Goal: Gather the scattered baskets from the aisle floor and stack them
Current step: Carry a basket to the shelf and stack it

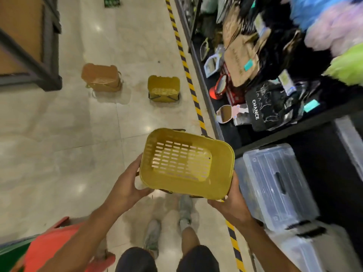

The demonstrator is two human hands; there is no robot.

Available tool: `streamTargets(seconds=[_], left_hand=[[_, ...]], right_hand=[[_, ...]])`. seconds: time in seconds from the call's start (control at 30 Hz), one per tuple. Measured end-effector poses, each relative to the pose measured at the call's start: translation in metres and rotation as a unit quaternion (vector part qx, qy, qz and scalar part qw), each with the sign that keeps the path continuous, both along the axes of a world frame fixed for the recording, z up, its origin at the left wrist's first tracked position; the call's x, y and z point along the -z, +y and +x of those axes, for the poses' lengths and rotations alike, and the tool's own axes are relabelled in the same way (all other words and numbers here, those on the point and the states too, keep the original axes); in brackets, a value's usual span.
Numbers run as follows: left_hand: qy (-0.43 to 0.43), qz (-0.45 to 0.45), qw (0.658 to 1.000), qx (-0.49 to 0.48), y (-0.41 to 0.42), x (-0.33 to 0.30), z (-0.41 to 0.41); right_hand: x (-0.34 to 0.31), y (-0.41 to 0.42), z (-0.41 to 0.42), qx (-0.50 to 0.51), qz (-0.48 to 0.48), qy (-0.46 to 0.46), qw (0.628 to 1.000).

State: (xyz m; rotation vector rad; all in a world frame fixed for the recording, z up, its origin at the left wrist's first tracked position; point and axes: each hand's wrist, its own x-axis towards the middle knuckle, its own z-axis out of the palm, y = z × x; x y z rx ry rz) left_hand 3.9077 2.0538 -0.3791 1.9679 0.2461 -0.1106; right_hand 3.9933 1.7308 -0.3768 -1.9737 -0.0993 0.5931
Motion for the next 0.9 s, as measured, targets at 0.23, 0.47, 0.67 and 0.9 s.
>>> streamTargets(seconds=[0.23, 0.47, 0.67, 0.9], left_hand=[[-0.007, -0.006, 0.998, 0.069, 0.005, -0.073, -0.056], [-0.010, -0.033, 0.984, 0.175, -0.028, -0.118, -0.079], [-0.023, -0.019, 0.970, 0.243, -0.089, -0.141, -0.094], [-0.059, -0.009, 0.930, 0.363, -0.201, -0.170, -0.144]], right_hand=[[-0.078, -0.015, -0.104, 0.063, 0.017, -0.004, 0.998], [-0.125, -0.048, -0.191, 0.149, 0.038, -0.044, 0.987], [-0.154, -0.101, -0.272, 0.223, 0.049, -0.080, 0.970], [-0.172, -0.188, -0.410, 0.338, 0.048, -0.116, 0.933]])
